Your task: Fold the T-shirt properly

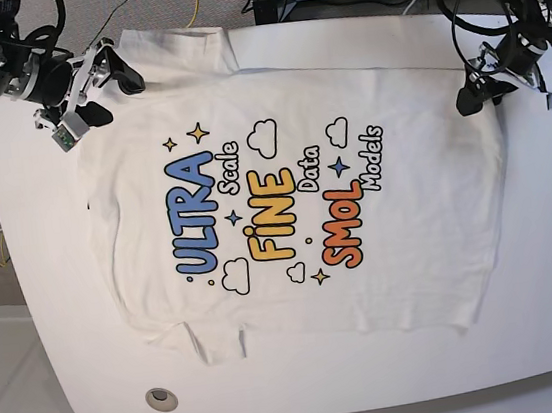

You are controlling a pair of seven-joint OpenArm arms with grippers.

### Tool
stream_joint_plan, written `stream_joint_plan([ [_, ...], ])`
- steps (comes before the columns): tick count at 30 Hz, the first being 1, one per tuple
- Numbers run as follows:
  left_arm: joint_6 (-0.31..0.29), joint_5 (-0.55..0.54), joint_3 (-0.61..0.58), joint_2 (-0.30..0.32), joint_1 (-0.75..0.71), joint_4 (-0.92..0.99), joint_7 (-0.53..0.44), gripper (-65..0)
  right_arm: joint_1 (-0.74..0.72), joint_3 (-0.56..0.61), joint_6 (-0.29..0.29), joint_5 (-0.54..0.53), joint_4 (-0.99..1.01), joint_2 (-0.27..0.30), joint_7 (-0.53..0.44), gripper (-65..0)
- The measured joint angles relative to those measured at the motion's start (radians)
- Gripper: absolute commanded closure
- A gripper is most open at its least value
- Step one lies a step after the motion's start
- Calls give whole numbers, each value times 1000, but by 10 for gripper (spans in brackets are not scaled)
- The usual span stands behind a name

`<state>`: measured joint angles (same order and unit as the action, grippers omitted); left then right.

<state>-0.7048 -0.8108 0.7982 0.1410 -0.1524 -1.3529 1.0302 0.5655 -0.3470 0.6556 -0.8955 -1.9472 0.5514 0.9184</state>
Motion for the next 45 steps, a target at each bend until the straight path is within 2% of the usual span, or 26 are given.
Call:
stream_joint_plan([
  [3,0,-2,0,4,13,16,0,-313,0,0,0,-2,0,0,-1,-451],
  [5,2,6,-1,4,17,16,0,-236,0,0,0,0,0,0,0,-451],
  [9,8,23,-1,1,13,16,5,-10,0,0,0,0,0,0,0,-451],
  [10,8,27,-1,1,10,17,13,0,0,0,0,0,0,0,0,-451],
  [13,8,26,0,8,4,18,21,-30,0,0,0,0,0,0,-1,-451],
  [23,8,32,-1,20,6,19,24,-30,-3,0,0,0,0,-2,0,-450],
  [28,8,31,-1,19,6,19,24,-30,-11,-10,0,-1,0,-24,0,-452],
  [35,8,31,-1,19,6,19,24,-30,-27,-154,-2,-15,0,-154,-2,-452],
  [45,8,31,-1,19,6,19,23,-31,-116,-351,-3,-3,0,-311,167,-452],
])
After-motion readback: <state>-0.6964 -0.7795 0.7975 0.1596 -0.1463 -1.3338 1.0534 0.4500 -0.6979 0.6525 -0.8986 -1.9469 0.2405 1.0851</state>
